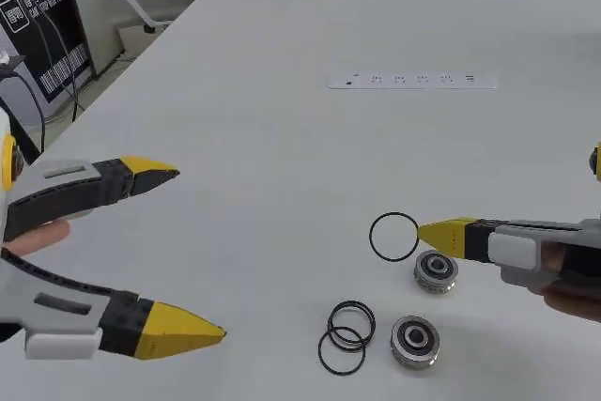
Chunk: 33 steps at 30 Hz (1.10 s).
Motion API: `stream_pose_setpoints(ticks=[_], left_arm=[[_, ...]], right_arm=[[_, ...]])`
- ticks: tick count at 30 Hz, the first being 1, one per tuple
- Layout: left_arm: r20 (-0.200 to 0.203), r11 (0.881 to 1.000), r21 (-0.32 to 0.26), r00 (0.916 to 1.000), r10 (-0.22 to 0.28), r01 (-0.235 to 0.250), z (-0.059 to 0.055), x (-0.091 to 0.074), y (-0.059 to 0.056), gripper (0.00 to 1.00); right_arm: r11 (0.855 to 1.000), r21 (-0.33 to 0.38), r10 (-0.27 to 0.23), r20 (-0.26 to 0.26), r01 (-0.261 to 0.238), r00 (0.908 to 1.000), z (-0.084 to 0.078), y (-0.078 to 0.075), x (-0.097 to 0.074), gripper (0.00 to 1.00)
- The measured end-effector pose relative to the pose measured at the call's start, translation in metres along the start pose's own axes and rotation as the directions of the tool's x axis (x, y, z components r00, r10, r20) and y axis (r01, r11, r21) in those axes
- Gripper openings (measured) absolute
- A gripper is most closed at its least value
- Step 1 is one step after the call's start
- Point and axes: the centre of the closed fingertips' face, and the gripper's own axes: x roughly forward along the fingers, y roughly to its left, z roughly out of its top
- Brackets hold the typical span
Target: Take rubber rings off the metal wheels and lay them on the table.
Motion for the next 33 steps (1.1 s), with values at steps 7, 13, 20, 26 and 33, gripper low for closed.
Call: stream_pose_setpoints(ticks=[7, 13, 20, 26, 33], left_arm=[[-0.012, 0.999, -0.031, 0.9998, 0.018, -0.018, -0.014, -0.007, -0.005, 1.00], [-0.022, 0.995, -0.093, 0.9995, 0.022, -0.024, -0.032, -0.009, -0.008, 1.00], [-0.050, 0.990, -0.133, 0.9984, 0.027, -0.034, -0.052, -0.010, -0.015, 1.00], [-0.042, 0.985, -0.163, 0.9980, 0.047, -0.054, -0.056, -0.013, -0.016, 0.99], [-0.036, 0.979, -0.192, 0.9975, 0.060, -0.066, -0.061, -0.013, -0.020, 0.98]], right_arm=[[0.999, -0.014, 0.042, -0.064, -0.043, 0.9971, -0.013, 0.013, 0.009, 0.00], [0.996, -0.003, 0.086, -0.121, -0.087, 0.9889, -0.029, 0.024, 0.019, 0.00], [0.996, -0.015, 0.087, -0.222, -0.093, 0.9711, -0.053, 0.025, 0.030, 0.00], [0.995, -0.020, 0.089, -0.282, -0.099, 0.9554, -0.068, 0.023, 0.037, 0.00], [0.995, -0.052, 0.058, -0.349, -0.082, 0.9352, -0.084, 0.020, 0.039, 0.00]])
